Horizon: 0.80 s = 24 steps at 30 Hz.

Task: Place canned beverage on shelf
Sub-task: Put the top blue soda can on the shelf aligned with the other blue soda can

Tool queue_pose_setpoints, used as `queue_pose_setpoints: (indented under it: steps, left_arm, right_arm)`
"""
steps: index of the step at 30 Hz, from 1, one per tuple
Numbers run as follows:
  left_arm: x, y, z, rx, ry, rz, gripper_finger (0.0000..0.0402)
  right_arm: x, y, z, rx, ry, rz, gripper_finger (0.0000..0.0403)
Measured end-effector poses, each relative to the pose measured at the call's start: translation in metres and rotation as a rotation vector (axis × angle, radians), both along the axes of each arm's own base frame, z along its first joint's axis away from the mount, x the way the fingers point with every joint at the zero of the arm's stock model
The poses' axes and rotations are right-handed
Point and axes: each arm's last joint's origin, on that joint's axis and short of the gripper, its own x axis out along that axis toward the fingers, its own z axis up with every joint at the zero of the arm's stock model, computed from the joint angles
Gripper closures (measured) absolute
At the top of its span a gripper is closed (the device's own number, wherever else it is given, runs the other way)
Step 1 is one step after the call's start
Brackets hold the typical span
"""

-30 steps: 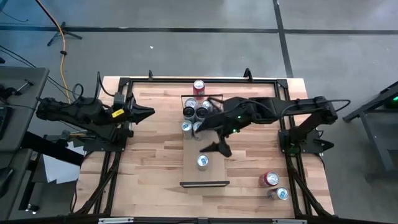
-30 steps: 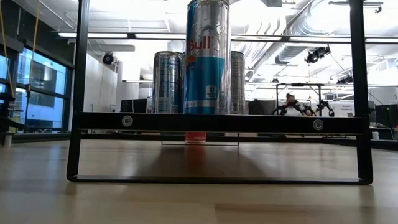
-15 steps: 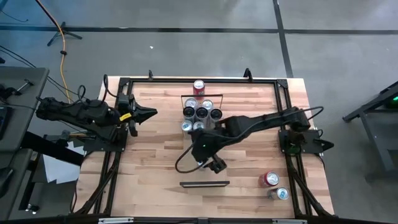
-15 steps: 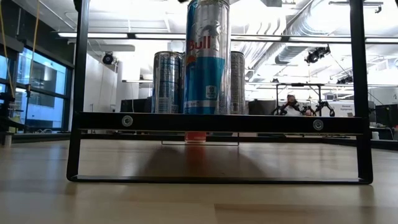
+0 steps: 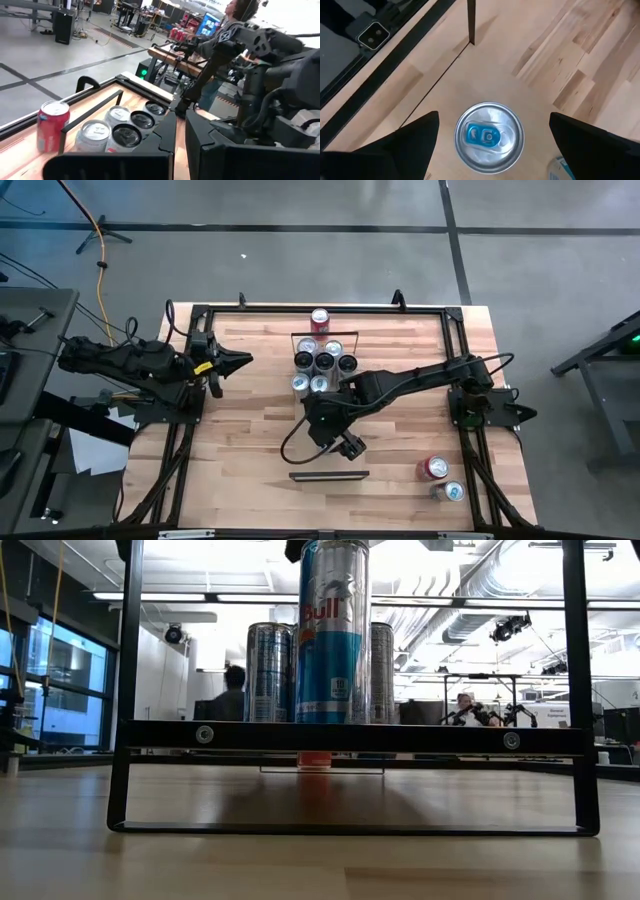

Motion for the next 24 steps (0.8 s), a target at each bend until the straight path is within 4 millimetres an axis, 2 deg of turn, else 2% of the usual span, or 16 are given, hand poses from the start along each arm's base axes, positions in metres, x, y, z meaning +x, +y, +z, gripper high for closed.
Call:
queue_pose_setpoints:
  steps: [16,24]
  left_arm:
    - [-0.001,0.0,-0.005,-0.019,0.041,0.009,0.0401]
    - [-0.001,0.0,-0.007,-0.021,0.061,0.011,0.0401]
  right_arm:
    - [0.004,0.001,-0.012,-0.038,0.023,0.051,0.0037]
    - [0.001,0.0,-0.036,-0.056,0.102,0.053,0.0037]
